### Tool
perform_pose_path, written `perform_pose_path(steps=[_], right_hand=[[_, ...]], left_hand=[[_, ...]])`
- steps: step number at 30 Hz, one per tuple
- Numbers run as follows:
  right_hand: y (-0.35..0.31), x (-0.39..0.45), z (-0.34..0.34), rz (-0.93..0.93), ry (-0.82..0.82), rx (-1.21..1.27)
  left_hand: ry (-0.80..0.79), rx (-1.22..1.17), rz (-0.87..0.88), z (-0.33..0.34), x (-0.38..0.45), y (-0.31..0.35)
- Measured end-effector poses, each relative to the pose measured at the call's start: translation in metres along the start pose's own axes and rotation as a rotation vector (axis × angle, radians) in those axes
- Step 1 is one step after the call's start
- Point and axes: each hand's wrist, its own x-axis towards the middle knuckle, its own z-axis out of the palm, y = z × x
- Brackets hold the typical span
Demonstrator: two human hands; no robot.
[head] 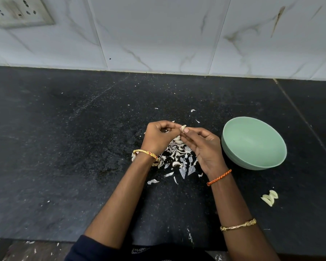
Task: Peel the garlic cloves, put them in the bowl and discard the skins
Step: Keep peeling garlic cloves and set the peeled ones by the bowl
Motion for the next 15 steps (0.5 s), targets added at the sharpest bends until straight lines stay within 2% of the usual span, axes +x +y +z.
perform_pose_path(steps=[3, 8, 15], right_hand=[[-0.0002, 0.0005, -0.0003, 0.052, -0.006, 0.008], [0.004, -0.0005, 0.004, 0.113, 0.021, 0.154], [0.0025, 0.0006, 0.0011, 0.201, 0.006, 0.262]], left_hand=[[0.032, 0.047, 0.034, 0.0024, -0.0003, -0.0026], [0.054, 0.209, 0.095, 0.0068, -0.0006, -0.0062], [0.014, 0.329, 0.175, 0.004, -0.0032, -0.0048]])
